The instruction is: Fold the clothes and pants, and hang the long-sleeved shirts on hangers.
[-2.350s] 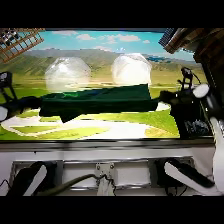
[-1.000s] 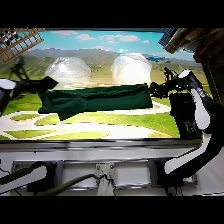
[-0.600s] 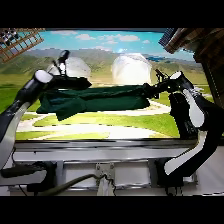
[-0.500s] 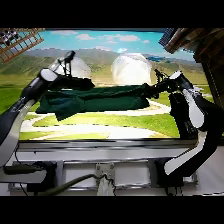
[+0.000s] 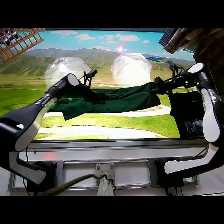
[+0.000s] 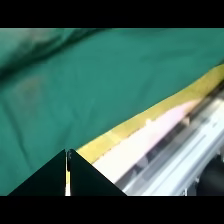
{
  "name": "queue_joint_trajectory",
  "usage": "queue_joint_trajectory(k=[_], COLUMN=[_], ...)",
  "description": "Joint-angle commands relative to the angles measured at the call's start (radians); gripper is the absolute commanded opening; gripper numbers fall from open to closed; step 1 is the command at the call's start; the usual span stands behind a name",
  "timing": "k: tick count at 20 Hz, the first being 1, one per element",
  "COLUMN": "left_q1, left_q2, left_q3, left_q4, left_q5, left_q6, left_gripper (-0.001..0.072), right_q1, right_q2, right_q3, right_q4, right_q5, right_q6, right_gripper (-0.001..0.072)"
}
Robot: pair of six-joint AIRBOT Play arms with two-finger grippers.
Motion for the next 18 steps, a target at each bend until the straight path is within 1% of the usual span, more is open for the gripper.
queue_joint_trajectory(k=[1, 3, 6, 7, 13, 16, 18], left_q1=[-0.072, -0.100, -0.139, -0.157, -0.227, -0.231, -0.231], left_q2=[-0.037, -0.083, -0.183, -0.209, -0.309, -0.315, -0.319], left_q3=[0.074, 0.147, 0.265, 0.294, 0.396, 0.396, 0.396], left_q4=[0.064, 0.063, 0.055, 0.055, 0.055, 0.043, -0.017], left_q5=[-0.031, -0.055, -0.172, -0.183, -0.161, -0.109, -0.061], left_q6=[-0.098, -0.144, -0.200, -0.211, -0.318, -0.339, -0.340], left_gripper=[0.0009, 0.0009, 0.0009, 0.0009, 0.0009, 0.0009, 0.0009], right_q1=[-0.005, -0.005, -0.005, -0.005, -0.005, -0.005, -0.005], right_q2=[0.093, 0.131, 0.151, 0.151, 0.151, 0.151, 0.151], right_q3=[0.001, 0.001, 0.008, 0.012, 0.088, 0.117, 0.128], right_q4=[-0.022, -0.031, -0.034, -0.029, -0.029, -0.053, -0.073], right_q5=[0.058, 0.062, 0.061, 0.061, 0.089, 0.103, 0.110], right_q6=[0.002, 0.002, 0.006, 0.009, 0.026, 0.026, 0.027], right_gripper=[0.0027, 0.0027, 0.0027, 0.0027, 0.0027, 0.0026, 0.0026])
